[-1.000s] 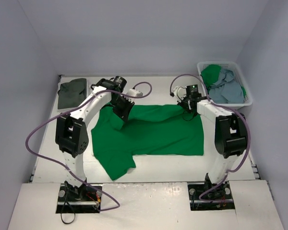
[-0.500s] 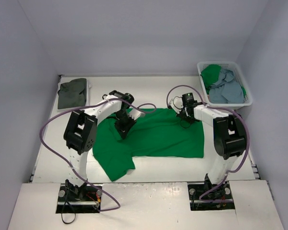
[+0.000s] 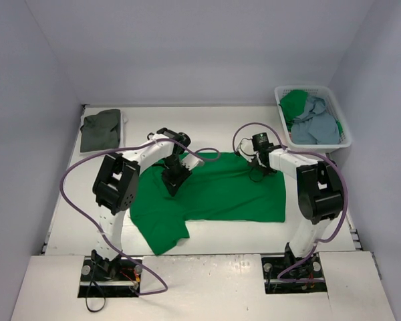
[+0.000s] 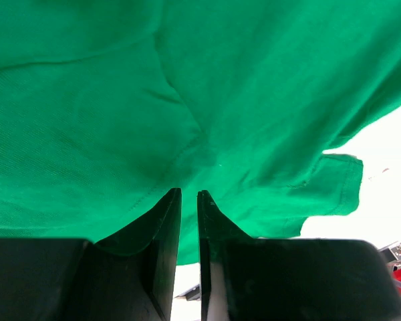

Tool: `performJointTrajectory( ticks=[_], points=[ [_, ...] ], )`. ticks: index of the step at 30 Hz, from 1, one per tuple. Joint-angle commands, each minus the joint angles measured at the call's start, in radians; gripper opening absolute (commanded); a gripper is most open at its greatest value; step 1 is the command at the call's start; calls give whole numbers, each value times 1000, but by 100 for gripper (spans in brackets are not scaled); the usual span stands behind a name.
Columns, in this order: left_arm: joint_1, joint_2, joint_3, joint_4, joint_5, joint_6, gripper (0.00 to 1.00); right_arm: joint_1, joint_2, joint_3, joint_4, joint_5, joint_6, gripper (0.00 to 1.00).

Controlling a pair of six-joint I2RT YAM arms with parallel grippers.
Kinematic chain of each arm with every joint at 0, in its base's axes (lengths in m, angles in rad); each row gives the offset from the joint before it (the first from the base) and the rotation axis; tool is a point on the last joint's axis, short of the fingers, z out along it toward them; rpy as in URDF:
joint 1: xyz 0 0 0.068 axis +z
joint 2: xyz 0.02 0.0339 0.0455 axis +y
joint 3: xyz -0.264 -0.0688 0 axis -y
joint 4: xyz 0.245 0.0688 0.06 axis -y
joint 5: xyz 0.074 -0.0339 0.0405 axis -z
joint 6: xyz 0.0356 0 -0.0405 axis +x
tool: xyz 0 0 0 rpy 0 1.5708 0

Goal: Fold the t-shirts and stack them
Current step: Fold the flattened tshirt in 1/3 of the way

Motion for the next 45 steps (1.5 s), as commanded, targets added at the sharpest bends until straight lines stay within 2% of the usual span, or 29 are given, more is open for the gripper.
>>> performJointTrajectory(
  ticks=[1, 11, 14, 15, 17, 24, 33, 35, 36, 39, 42, 45],
  points=[
    [0, -9, 59, -31, -23, -10, 11, 0, -98, -11, -21, 53, -11, 0],
    [0, 32, 87, -29, -51, -22, 11, 3, -187, -3, -106, -28, 16, 0],
    [0, 32, 93, -29, -63, -25, 11, 5, -198, 8, -185, -53, 33, 0],
    [0, 29, 94, -29, -65, -25, 11, 5, -198, 9, -199, -58, 38, 2],
    [0, 21, 96, -28, -66, -28, 11, 6, -197, 3, -227, -65, 42, 15],
    [3, 11, 93, -29, -74, -25, 11, 10, -210, -34, -270, -91, 56, 17],
    [7, 11, 91, -29, -78, -22, 11, 10, -253, -103, -284, -98, 67, 11],
    [10, 6, 96, -26, -81, -22, 10, 7, -269, -104, -284, -102, 70, 6],
    [18, 3, 105, -28, -80, -22, 8, 5, -287, -98, -284, -107, 74, 0],
    [35, -8, 114, -25, -65, -22, 3, 2, -333, -43, -285, -137, 99, 0],
    [64, -18, 117, -21, -48, -24, 0, 2, -374, 41, -281, -245, 146, 0],
    [96, -40, 123, -11, -13, -24, 0, 0, -399, 107, -223, -283, 206, 0]
  ],
)
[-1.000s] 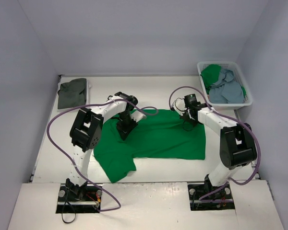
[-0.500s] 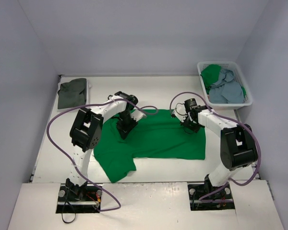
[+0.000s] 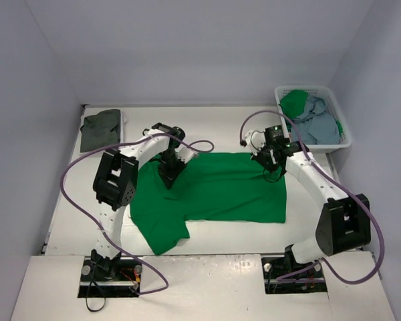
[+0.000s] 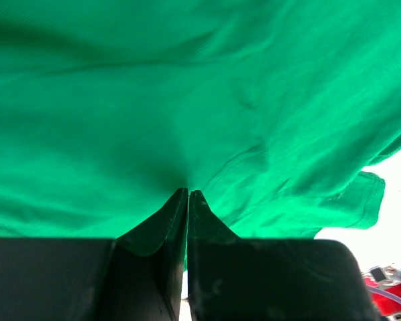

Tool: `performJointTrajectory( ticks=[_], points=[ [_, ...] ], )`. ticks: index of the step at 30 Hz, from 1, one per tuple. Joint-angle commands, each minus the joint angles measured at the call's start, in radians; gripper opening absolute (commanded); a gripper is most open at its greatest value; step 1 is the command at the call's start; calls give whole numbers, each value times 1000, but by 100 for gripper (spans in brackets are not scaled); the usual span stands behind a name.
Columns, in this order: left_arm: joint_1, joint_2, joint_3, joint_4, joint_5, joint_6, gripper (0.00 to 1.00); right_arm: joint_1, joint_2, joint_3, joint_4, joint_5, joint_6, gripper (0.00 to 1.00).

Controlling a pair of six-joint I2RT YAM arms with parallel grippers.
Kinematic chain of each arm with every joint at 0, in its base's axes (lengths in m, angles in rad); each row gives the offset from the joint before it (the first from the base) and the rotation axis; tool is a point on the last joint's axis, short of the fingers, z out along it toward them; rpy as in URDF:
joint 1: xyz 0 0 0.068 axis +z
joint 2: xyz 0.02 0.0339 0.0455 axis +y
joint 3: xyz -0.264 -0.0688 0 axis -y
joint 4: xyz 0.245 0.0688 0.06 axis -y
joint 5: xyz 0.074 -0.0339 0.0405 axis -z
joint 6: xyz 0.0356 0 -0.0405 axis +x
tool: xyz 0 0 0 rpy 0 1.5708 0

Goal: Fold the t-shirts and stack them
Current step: Fold the flattened tshirt in 1/3 of the way

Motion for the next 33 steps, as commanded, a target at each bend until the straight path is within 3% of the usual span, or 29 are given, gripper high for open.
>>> performJointTrajectory(
  ticks=[1, 2, 3, 4, 5, 6, 16, 33],
  points=[
    [66, -100, 64, -13, 40, -1, 0, 0, -68, 106, 82, -70, 91, 0],
    [81, -102, 75, -13, 46, -3, 0, 0, -53, 112, 102, -56, 97, 0],
    [97, -102, 87, -16, 61, -3, 10, 0, -38, 126, 123, -52, 100, 0],
    [124, -103, 96, -13, 66, -4, 29, -2, -19, 130, 136, -50, 108, 0],
    [138, -106, 112, -9, 70, -3, 38, -8, 20, 133, 146, -48, 111, 0],
    [151, -106, 121, -7, 72, -6, 39, -10, 43, 137, 154, -48, 113, 0],
    [218, -90, 161, 7, 97, -20, 41, -56, 198, 95, 215, -6, 94, 0],
    [215, -109, 144, 3, 112, -30, 41, -54, 159, 14, 116, 59, 51, 0]
  ],
)
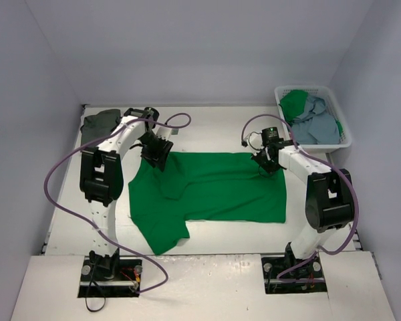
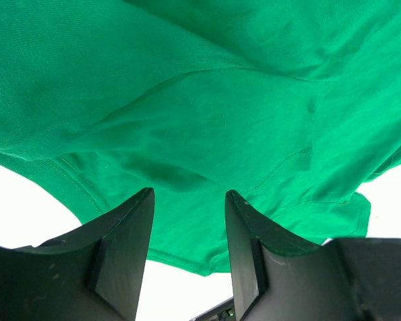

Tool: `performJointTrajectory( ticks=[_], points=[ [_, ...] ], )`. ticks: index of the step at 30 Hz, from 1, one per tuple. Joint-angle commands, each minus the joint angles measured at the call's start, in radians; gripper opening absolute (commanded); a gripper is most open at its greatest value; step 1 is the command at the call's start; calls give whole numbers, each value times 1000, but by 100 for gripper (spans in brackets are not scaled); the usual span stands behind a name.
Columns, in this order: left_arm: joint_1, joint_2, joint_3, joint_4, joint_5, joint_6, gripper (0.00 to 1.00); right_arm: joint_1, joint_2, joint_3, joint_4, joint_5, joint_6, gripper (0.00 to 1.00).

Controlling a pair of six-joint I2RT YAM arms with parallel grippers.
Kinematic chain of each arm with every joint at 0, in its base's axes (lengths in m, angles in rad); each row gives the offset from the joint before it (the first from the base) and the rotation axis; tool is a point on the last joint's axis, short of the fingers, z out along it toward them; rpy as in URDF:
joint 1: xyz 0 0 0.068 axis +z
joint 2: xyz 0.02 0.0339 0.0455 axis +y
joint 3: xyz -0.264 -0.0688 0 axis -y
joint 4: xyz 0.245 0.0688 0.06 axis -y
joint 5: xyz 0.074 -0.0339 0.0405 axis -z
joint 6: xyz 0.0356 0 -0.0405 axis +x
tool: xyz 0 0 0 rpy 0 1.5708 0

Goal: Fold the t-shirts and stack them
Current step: Fold the flattened tshirt in 1/3 of the way

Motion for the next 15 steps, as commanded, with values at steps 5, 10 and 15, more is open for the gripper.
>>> performJointTrajectory(
  ticks=[5, 10, 15],
  points=[
    [-5, -110, -8, -9, 16, -10, 41, 2, -25, -30, -47, 30, -19, 0],
    [-5, -113, -25, -4, 20, -5, 42, 4, 4, -39, -71, 24, -16, 0],
    [-5, -103, -23, -4, 22, 1, 41, 10, 26, -65, -96, 2, -14, 0]
  ],
)
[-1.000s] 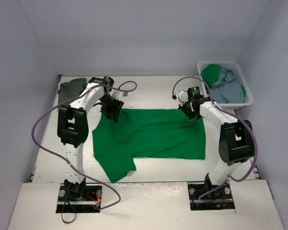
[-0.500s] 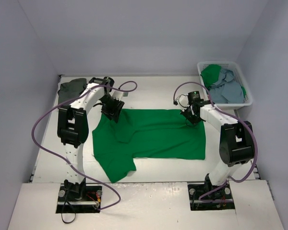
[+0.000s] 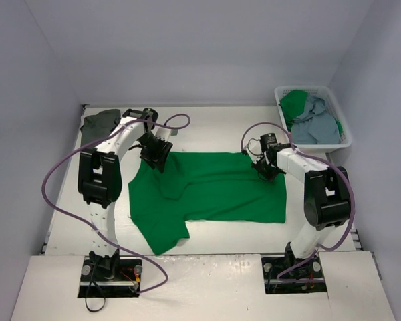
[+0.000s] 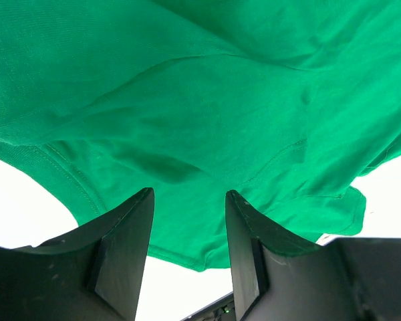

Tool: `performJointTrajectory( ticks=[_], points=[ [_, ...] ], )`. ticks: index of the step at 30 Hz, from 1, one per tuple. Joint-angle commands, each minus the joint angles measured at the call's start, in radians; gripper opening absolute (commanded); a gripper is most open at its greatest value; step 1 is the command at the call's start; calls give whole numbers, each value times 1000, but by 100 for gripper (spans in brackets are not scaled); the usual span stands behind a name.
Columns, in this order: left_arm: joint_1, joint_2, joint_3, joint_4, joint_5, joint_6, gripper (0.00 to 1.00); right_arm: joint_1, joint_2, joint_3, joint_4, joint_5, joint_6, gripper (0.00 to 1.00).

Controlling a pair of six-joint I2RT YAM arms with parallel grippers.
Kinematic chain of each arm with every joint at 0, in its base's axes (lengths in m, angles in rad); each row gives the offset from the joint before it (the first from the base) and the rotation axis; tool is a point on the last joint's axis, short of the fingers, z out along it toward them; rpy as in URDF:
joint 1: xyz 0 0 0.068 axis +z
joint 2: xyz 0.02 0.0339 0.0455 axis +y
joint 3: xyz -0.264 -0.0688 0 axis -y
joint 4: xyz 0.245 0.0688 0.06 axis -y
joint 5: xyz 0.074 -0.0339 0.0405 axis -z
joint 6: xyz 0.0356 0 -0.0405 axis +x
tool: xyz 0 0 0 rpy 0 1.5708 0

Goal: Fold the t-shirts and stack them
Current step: Fold the flattened tshirt in 1/3 of the way

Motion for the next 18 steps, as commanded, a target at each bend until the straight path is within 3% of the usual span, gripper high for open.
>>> performJointTrajectory(
  ticks=[1, 11, 16, 18],
  points=[
    [-5, -69, 13, -6, 17, 8, 41, 9, 6, -27, -48, -5, -6, 0],
    [-5, -60, 5, -6, 11, 12, 41, 9, 49, -78, -36, -54, 3, 0],
    [-4, -105, 25, -10, -9, 20, 41, 9, -15, -38, -33, -50, 17, 0],
    [-4, -144, 30, -12, -20, 22, 41, 10, -53, -12, -36, -51, 17, 9]
  ],
)
